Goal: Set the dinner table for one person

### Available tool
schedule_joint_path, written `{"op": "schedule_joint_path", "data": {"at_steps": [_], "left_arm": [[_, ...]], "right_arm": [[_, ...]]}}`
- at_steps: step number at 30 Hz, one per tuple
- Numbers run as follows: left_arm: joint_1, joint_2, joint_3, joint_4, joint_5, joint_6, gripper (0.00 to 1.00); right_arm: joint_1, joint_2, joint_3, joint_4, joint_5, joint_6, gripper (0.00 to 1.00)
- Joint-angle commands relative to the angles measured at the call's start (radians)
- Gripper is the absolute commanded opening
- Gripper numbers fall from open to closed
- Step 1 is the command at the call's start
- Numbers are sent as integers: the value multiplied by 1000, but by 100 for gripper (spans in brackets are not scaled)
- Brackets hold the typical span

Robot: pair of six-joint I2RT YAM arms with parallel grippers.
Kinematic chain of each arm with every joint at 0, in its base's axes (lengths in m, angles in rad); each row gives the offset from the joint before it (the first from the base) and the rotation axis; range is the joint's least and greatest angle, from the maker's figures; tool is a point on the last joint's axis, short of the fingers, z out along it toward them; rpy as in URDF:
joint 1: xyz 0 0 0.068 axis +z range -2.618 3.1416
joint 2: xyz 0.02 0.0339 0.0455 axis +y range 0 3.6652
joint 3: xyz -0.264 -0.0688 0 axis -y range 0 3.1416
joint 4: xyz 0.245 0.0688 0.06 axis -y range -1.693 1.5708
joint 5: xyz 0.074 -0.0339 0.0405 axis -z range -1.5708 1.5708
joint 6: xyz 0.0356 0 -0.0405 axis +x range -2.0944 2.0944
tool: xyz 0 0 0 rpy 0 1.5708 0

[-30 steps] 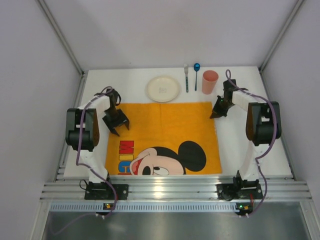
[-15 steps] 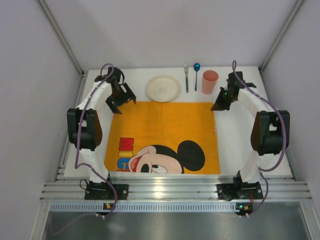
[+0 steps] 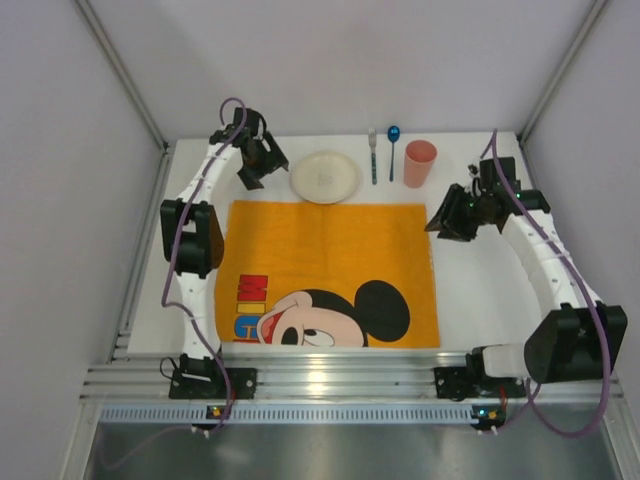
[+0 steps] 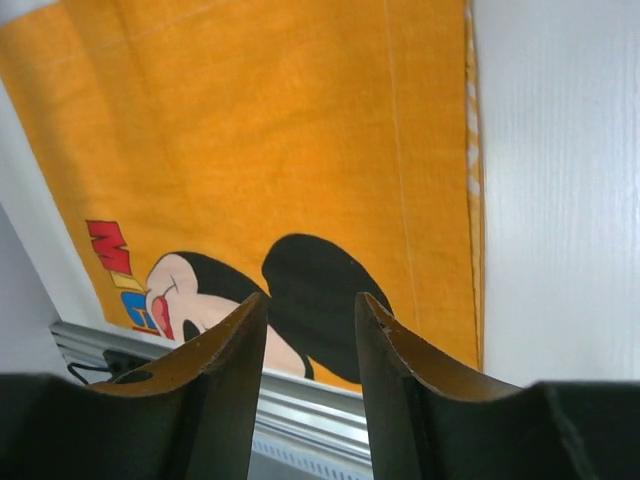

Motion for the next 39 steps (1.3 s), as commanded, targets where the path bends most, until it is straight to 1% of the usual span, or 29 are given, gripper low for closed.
{"op": "schedule_joint_path", "data": {"at_steps": [1, 3, 10, 12, 13, 15, 16, 18, 19, 20, 21, 24, 27, 28, 31, 33, 34, 35, 36, 37, 38, 39], "left_arm": [[-12, 93, 49, 118, 103, 17, 87], [-17, 119, 50, 175, 137, 5, 87], [-57, 231, 84, 222, 168, -19, 86], [-69, 250, 98, 227, 168, -21, 84], [-80, 264, 104, 224, 161, -21, 81], [-89, 277, 116, 221, 143, -12, 68], [-95, 291, 130, 201, 129, -7, 52], [-97, 297, 134, 190, 114, 1, 41], [-95, 304, 133, 183, 103, 5, 21], [-94, 304, 134, 181, 103, 8, 8], [-92, 304, 133, 180, 106, 16, 0], [-85, 279, 133, 179, 125, 39, 0], [-77, 201, 115, 196, 138, 56, 0], [-72, 145, 84, 207, 147, 53, 0], [-77, 28, 3, 258, 236, -8, 0], [-97, -35, -34, 232, 232, -13, 0], [-118, -114, -110, 232, 224, -15, 0], [-129, -159, -161, 235, 221, -19, 0], [-150, -254, -219, 251, 209, -18, 0], [-161, -297, -338, 259, 204, -18, 0], [-172, -343, -402, 262, 198, -12, 0], [-193, -432, -468, 262, 178, -9, 0]], "right_arm": [[9, -123, -42, -81, 39, -5, 41], [9, -181, -56, -115, 60, 4, 41], [11, -315, -128, -196, 133, 44, 41], [9, -343, -145, -204, 140, 52, 41], [9, -349, -152, -218, 151, 53, 41], [9, -355, -151, -232, 162, 49, 40], [9, -355, -149, -241, 169, 46, 40], [9, -354, -145, -245, 171, 41, 40], [9, -352, -145, -244, 168, 41, 40], [9, -349, -145, -242, 166, 41, 40], [9, -344, -145, -239, 165, 41, 40], [8, -321, -140, -224, 143, 27, 37], [9, -300, -128, -209, 130, 9, 36], [9, -297, -126, -203, 128, 0, 34], [9, -280, -133, -180, 119, -16, 22], [9, -269, -154, -166, 107, -20, 20], [9, -266, -162, -154, 93, -23, 19], [8, -262, -171, -147, 88, -25, 19], [9, -261, -185, -141, 82, -26, 19], [9, -261, -192, -129, 70, -29, 19], [11, -263, -198, -124, 62, -32, 20], [11, -263, -206, -118, 53, -37, 22]]}}
